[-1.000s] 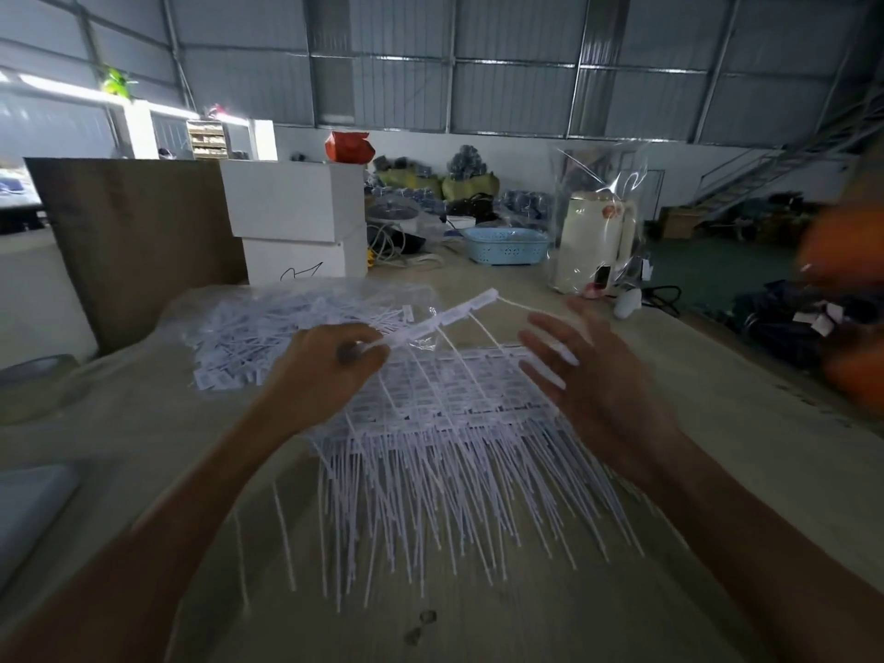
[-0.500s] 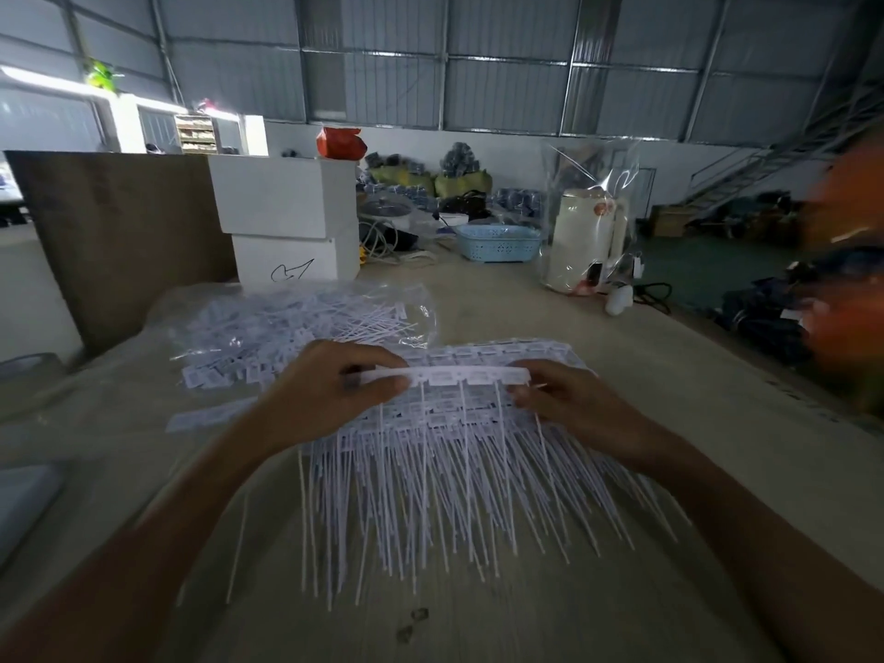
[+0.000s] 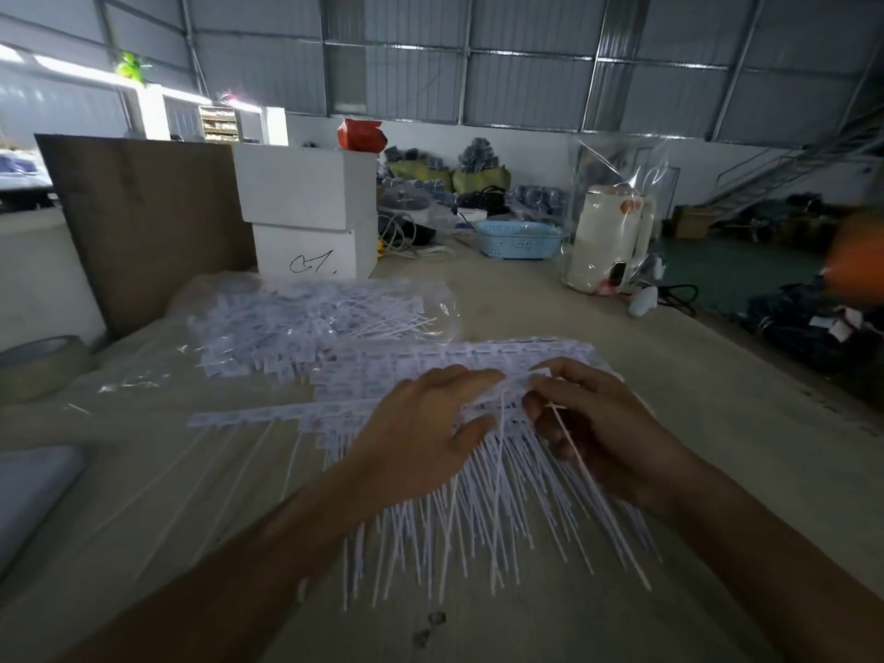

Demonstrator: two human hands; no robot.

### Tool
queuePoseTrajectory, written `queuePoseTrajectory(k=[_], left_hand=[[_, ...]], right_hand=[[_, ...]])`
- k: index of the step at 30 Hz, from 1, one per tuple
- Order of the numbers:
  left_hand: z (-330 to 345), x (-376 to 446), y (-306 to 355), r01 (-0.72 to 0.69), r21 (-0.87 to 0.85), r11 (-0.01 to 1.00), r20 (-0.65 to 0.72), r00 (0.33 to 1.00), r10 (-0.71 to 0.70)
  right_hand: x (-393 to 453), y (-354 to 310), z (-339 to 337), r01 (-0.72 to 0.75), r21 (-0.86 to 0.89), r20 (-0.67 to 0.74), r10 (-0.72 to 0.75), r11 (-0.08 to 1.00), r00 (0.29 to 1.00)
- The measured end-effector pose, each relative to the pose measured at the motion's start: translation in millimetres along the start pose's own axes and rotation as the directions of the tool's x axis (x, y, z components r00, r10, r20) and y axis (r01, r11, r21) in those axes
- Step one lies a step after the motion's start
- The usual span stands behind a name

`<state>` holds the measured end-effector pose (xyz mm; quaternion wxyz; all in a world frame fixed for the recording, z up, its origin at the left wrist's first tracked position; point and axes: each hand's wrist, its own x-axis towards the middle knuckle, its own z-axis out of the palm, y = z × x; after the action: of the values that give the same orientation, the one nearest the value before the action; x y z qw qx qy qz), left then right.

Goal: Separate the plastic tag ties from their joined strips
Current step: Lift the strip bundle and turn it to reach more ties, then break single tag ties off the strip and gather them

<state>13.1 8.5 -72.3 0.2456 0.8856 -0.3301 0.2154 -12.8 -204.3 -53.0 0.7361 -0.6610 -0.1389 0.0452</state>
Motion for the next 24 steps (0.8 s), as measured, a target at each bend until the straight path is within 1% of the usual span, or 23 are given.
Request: queuePoseTrajectory(k=[1,3,5,6,8,10,11,12,16,21,22,24], left_hand=[[1.9,-1.2,1.6,0.004,0.013,1.0,-0.016,1.0,-0.004],[0.6,-4.1,5.2,0.02,0.014,1.0,-0.104,0.994,-0.019],[-2.0,-5.2,8.8,0.01,0.074,0.997,-0.207,0.978,0.006],[-1.8,-5.9,10.1,-0.003,0.101,0.995,-0.238,0.971,0.027],[-0.4,-7.5,13.0,-0.03,0.102,0.994,-0.244,0.968,0.054],[0.9,-9.1,16.3,-0.063,0.093,0.994,-0.238,0.968,0.083],[1.2,-9.1,17.3,-0.073,0.096,0.993,-0.24,0.966,0.094],[1.2,-8.8,18.2,-0.078,0.098,0.992,-0.244,0.964,0.1],[1.8,-9.1,20.6,-0.075,0.069,0.995,-0.256,0.963,0.09],[2.2,-9.2,24.0,-0.034,-0.03,0.999,-0.222,0.975,0.026],[2.0,-8.3,23.4,-0.028,-0.05,0.998,-0.213,0.977,0.017],[2.2,-6.9,21.6,-0.029,-0.083,0.996,-0.19,0.982,0.013]], right_hand=[[-3.1,1.7,0.1,0.0,0.003,0.003,0.0,1.0,1.0],[-8.7,4.5,-0.2,0.009,-0.034,0.003,-0.009,0.999,1.0],[-11.1,4.5,0.8,0.063,-0.162,-0.026,-0.068,0.985,0.997],[-11.9,3.7,1.8,0.118,-0.266,-0.033,-0.132,0.957,0.991],[-13.9,0.7,4.3,0.252,-0.495,0.003,-0.289,0.831,0.957],[-16.4,-1.1,6.1,0.336,-0.64,0.04,-0.407,0.691,0.912],[-17.3,-1.7,6.4,0.359,-0.669,0.046,-0.446,0.651,0.894],[-18.0,-2.1,6.7,0.372,-0.678,0.047,-0.468,0.634,0.883],[-18.5,-1.3,7.9,0.378,-0.633,0.035,-0.463,0.676,0.886],[-19.0,-0.2,8.0,0.393,-0.631,0.034,-0.482,0.669,0.876],[-19.0,-0.1,7.5,0.396,-0.647,0.032,-0.496,0.652,0.868],[-18.7,-0.1,6.4,0.401,-0.706,0.043,-0.53,0.583,0.847]])
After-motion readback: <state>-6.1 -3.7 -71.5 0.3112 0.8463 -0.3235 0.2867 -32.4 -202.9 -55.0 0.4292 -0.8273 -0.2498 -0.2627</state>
